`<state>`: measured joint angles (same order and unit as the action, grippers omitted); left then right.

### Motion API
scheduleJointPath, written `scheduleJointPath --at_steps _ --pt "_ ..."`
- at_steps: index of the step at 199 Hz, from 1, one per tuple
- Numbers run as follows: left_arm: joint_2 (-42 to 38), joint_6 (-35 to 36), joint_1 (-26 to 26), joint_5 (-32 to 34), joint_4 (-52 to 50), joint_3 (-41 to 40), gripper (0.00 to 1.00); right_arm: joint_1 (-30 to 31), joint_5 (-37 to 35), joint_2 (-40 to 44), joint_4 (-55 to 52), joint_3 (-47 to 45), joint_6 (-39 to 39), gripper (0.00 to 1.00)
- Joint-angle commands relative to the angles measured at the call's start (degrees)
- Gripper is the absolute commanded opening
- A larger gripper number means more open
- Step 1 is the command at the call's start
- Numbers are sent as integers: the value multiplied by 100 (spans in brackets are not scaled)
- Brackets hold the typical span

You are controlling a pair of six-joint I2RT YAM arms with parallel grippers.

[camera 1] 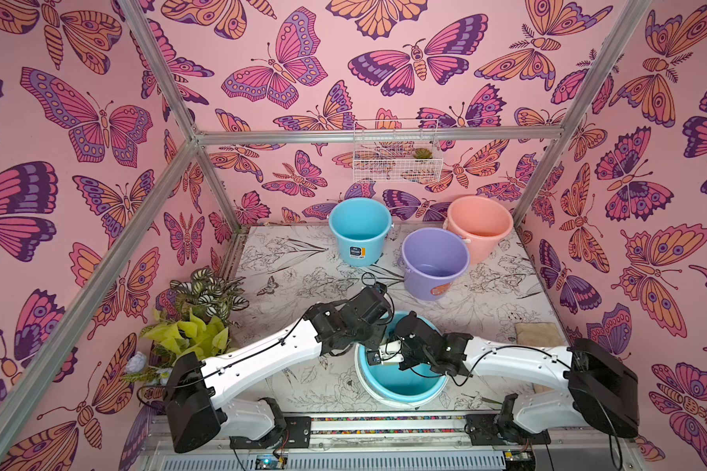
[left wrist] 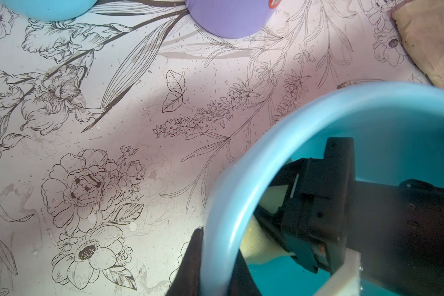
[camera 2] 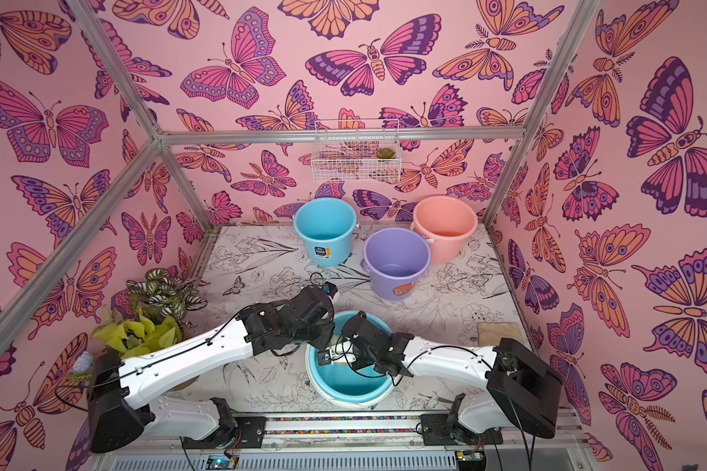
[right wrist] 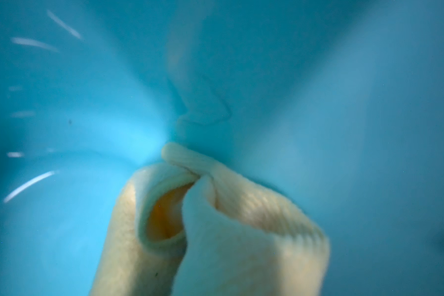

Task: Wipe the inside of the bucket with a cloth
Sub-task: Wipe the dirt from the inside of the bucket.

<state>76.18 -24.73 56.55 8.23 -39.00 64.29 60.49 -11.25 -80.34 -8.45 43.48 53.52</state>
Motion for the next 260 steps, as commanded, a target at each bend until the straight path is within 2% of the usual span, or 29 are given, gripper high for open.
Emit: scheduleJointPath --at_steps 1,50,53,105,139,179,205,225,260 --pt "-99 -246 162 -179 642 195 0 137 -1046 -63 -667 631 509 0" --pt "-271 -32 264 101 721 306 0 189 -1658 71 -1826 1208 681 0" --pt "-460 -10 280 120 736 297 0 187 -1679 71 -1869 1228 681 0" --pt "-825 513 492 467 1565 -199 0 189 -1890 -47 -2320 1260 489 0" --pt "-958 818 633 675 2189 -715 0 189 -1708 -282 -2882 1278 81 0" --pt "-807 812 704 887 2241 -846 0 191 -1466 -347 -3140 1233 -243 0" --pt "-822 785 740 1022 2303 -909 0 215 -928 -181 -3491 1244 -449 0" --pt "-824 776 745 1007 2316 -910 0 218 -503 223 -3346 1186 -576 0" --pt "-850 833 755 829 2432 -927 0 224 -528 860 -2603 932 -588 0"
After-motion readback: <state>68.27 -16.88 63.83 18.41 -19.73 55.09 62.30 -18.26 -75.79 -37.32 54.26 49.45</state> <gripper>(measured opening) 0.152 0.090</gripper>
